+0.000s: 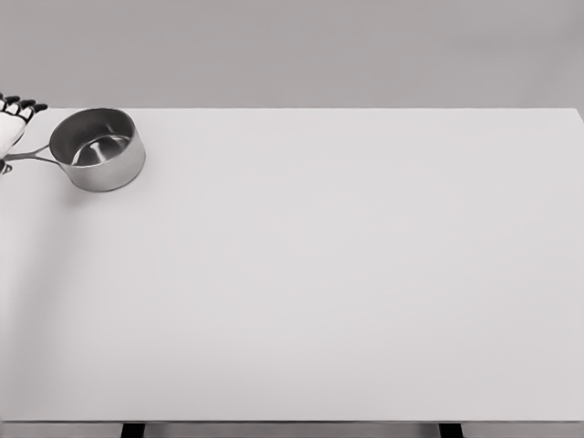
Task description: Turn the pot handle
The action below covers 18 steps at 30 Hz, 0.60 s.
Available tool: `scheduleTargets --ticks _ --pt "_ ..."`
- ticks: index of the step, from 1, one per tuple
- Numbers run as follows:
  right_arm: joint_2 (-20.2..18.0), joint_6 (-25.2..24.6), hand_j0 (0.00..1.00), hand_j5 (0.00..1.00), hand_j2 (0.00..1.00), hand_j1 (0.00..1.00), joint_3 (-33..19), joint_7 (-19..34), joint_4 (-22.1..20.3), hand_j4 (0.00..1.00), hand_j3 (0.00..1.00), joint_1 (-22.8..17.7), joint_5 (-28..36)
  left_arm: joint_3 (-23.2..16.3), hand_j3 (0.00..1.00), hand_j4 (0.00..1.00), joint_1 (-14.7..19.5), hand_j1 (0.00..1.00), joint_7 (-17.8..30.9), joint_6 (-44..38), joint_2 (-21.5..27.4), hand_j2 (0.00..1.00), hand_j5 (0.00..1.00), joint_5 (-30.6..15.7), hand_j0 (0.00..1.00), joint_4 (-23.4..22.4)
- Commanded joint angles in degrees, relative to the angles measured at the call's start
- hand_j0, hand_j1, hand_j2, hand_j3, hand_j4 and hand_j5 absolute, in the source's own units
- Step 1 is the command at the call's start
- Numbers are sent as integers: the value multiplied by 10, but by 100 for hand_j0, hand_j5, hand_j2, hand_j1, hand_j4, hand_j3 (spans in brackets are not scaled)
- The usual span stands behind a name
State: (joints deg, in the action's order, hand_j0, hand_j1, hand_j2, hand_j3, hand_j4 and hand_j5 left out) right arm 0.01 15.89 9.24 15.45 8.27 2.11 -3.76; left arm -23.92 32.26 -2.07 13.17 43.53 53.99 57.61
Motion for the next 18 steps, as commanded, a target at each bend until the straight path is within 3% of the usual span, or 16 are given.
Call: scheduleTargets --ticks 1,18 --pt "0 0 100 100 100 100 0 0 0 100 100 0 0 -1 100 100 0 100 0 0 0 100 100 1 100 -7" --pt "0 0 100 100 100 100 0 0 0 100 100 0 0 -9 100 100 27 100 0 5 -13 100 100 9 100 -29"
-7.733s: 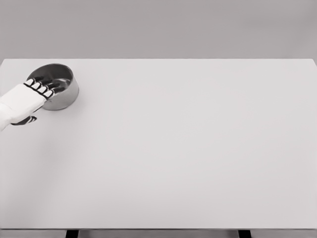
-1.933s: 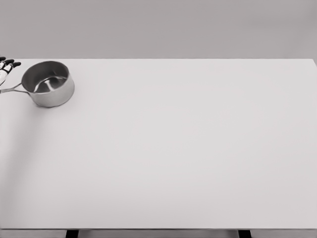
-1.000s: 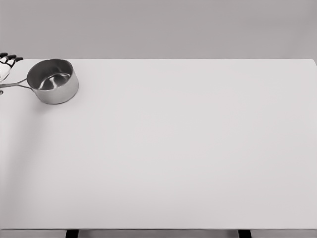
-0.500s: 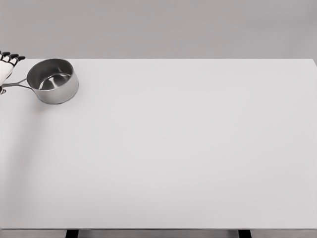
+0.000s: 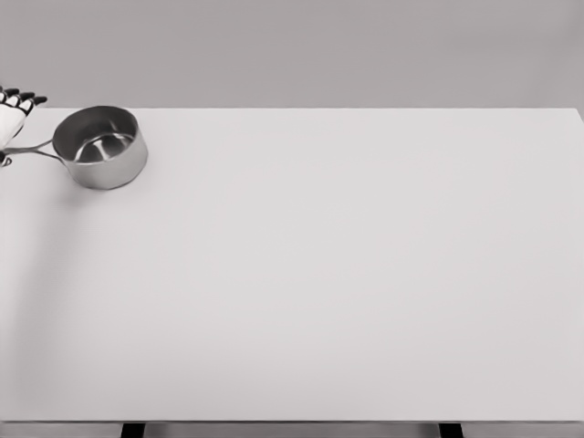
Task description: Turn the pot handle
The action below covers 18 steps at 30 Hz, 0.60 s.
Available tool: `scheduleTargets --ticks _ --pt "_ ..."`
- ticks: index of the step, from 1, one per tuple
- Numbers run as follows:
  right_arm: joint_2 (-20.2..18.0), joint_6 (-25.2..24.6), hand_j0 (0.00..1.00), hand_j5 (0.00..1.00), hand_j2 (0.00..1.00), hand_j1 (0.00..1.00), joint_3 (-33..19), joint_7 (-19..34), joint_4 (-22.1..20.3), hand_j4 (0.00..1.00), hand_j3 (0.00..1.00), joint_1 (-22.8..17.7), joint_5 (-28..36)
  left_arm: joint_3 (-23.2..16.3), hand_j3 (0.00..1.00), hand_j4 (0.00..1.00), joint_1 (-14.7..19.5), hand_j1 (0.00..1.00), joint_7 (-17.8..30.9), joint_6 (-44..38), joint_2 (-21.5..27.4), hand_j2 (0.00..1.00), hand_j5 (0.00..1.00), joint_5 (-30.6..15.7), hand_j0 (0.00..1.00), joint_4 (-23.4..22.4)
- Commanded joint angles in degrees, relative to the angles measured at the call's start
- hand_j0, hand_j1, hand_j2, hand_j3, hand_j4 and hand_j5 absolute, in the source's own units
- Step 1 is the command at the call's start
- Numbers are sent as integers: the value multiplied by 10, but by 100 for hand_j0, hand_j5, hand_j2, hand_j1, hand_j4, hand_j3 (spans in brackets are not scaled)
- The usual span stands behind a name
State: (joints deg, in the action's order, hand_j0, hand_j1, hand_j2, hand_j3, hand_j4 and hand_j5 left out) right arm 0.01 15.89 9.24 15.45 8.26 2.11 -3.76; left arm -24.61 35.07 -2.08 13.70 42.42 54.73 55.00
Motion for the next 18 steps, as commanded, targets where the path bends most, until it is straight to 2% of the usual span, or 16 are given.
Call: scheduleTargets --ticks 1,8,12,18 --pt "0 0 100 100 100 100 0 0 0 100 100 0 0 -2 100 100 0 100 0 1 -3 100 100 2 100 -6" --pt "0 0 100 100 100 100 0 0 0 100 100 0 0 -2 100 100 5 100 0 5 -5 100 100 12 100 -7" --pt "0 0 100 100 100 100 0 0 0 100 100 0 0 -2 100 100 17 100 0 16 -12 100 100 17 100 -30" --pt "0 0 100 100 100 100 0 0 0 100 100 0 0 -2 100 100 26 100 0 16 -27 100 100 40 100 -40"
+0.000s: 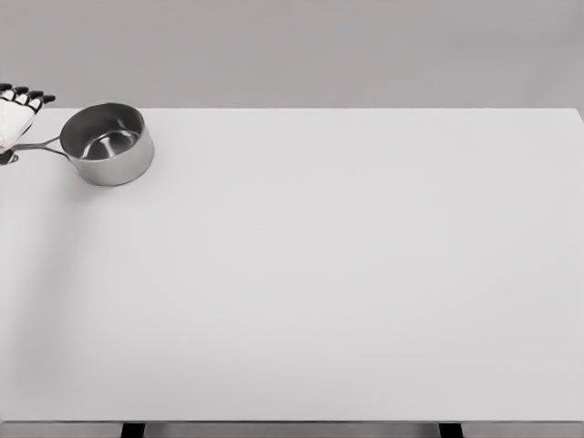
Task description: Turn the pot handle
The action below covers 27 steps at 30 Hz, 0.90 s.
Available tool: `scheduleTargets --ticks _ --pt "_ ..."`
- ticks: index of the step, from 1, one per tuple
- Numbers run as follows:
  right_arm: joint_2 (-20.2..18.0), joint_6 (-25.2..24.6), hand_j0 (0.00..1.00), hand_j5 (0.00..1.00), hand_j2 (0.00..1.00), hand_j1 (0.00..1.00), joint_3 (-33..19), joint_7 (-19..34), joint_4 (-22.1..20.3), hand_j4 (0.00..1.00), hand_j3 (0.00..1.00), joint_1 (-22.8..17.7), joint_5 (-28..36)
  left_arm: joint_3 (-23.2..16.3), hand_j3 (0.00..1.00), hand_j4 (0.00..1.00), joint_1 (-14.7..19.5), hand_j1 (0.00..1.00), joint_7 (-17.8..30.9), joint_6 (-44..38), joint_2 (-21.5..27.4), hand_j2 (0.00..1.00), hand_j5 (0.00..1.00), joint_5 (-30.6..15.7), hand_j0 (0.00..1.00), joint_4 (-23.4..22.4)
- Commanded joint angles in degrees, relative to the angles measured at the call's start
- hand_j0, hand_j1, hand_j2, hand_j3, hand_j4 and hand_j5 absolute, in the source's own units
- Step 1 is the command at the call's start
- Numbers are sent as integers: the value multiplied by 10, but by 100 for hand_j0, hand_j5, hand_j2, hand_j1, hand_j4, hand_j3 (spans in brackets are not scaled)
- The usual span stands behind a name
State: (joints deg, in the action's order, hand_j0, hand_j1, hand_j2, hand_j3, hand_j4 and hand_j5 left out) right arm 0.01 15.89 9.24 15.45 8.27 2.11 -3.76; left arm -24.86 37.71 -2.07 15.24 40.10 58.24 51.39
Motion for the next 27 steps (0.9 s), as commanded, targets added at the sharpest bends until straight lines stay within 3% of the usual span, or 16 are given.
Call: scheduleTargets --ticks 1,27 --pt "0 0 100 100 100 100 0 0 0 100 100 0 0 1 100 100 0 100 0 1 -4 100 100 5 100 -4" --pt "0 0 100 100 100 100 0 0 0 100 100 0 0 1 100 100 29 100 0 0 -23 100 100 47 100 -18"
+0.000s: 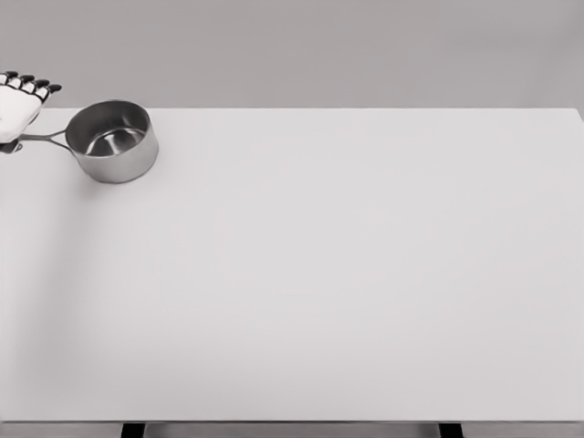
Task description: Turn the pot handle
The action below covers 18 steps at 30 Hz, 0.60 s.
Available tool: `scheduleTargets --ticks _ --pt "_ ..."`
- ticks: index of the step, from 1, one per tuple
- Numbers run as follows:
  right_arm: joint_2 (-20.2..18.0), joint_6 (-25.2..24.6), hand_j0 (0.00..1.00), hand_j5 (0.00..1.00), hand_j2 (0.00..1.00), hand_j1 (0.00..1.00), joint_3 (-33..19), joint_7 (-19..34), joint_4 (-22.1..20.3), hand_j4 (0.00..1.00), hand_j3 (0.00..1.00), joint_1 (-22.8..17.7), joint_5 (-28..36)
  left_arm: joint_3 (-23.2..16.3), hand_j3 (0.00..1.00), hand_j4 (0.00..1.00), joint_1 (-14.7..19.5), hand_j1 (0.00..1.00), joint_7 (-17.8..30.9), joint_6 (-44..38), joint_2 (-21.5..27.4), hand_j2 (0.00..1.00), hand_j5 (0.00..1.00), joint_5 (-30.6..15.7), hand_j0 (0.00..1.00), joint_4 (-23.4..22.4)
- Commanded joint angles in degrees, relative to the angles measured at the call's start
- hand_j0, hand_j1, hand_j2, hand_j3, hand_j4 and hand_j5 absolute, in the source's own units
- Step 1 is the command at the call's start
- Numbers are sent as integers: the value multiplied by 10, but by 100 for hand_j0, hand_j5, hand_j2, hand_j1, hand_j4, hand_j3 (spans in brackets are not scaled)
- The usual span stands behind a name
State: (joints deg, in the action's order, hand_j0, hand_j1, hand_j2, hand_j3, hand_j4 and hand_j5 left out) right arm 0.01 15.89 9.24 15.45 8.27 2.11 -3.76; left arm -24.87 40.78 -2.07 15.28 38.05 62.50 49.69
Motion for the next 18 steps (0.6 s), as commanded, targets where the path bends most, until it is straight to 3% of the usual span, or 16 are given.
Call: scheduleTargets --ticks 1,18 --pt "0 0 100 100 100 100 0 0 0 100 100 0 0 1 100 100 0 100 0 0 -3 100 100 4 100 -2" --pt "0 0 100 100 100 100 0 0 0 100 100 0 0 3 100 100 2 100 -2 0 0 100 100 -3 100 -2"
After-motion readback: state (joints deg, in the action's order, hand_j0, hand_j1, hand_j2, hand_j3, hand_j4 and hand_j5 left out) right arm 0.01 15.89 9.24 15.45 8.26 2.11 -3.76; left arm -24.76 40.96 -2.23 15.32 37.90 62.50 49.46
